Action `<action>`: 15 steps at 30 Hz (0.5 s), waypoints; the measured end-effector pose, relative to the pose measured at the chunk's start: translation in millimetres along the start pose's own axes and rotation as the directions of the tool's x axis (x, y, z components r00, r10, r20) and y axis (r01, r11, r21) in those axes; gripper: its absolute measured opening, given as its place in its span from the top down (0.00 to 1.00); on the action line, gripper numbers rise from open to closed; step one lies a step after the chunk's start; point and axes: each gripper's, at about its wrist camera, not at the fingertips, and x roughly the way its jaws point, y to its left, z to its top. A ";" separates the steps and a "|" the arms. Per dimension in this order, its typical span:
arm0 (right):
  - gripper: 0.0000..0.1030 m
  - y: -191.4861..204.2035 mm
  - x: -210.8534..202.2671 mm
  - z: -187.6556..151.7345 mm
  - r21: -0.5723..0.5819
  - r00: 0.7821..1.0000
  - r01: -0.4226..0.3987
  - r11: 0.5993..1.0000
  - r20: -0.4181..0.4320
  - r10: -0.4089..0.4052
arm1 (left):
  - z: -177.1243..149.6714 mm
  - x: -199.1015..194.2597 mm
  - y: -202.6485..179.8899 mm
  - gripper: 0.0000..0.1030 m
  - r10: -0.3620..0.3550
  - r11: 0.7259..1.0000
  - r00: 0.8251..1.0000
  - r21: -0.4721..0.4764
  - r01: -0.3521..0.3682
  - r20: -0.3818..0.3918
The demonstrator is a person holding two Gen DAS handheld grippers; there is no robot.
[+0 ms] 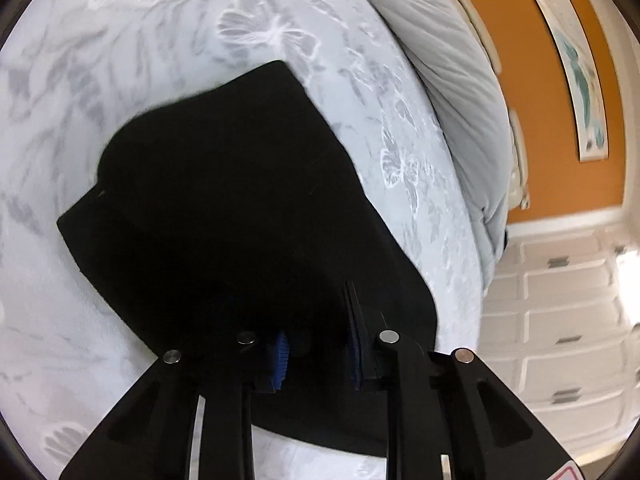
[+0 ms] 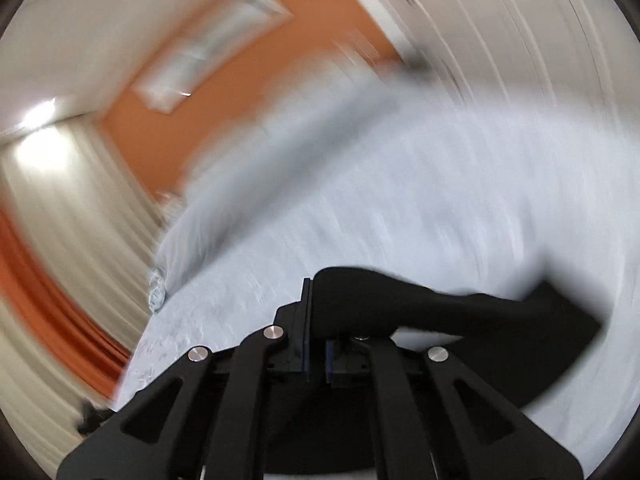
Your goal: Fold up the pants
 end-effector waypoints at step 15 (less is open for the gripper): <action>0.96 -103.4 54.9 -48.7 0.149 0.904 0.327 0.933 -0.336 -0.263 | -14.2 -14.9 5.0 0.97 0.062 0.997 0.998 0.037 -0.062 -0.008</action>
